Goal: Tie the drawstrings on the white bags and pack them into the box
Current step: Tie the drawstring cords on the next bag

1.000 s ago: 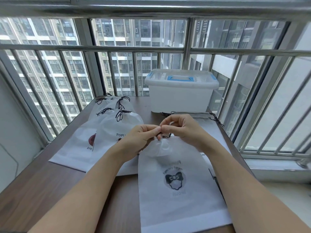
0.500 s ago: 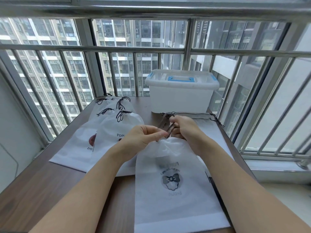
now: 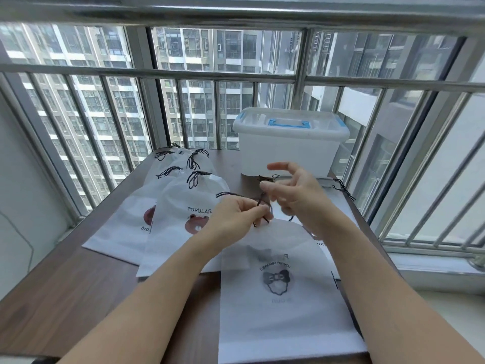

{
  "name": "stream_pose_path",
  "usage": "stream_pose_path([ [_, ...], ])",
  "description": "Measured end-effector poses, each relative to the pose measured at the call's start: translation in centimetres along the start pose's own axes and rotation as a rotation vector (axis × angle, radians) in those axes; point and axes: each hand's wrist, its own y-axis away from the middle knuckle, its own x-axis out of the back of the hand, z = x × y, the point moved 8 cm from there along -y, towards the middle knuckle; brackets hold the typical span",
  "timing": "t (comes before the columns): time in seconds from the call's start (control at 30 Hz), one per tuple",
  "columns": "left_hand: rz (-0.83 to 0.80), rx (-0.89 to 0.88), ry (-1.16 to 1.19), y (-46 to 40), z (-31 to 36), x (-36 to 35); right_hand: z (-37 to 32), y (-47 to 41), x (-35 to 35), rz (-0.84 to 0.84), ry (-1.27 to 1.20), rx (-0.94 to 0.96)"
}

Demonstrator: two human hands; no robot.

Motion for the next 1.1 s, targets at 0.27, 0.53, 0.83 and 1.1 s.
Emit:
stream_pose_path([
  [0.27,-0.174,0.194,0.250,0.5,-0.4,-1.3,-1.3,0.5,-1.5,-0.309,-0.203,0.142],
  [0.53,-0.181,0.122,0.505,-0.6,-0.7,-1.1,2.5,-1.2,-0.7,-0.088,0.021,-0.097],
  [0.83,-0.077,0.039,0.500,-0.9,-0.6,0.3,1.7,-0.3,0.3,-0.121,0.169,-0.045],
  [1.1,0.078,0.063,0.452,-0.8,-1.2,1.2,0.0,0.7,-1.1,-0.234,-0.114,-0.099],
])
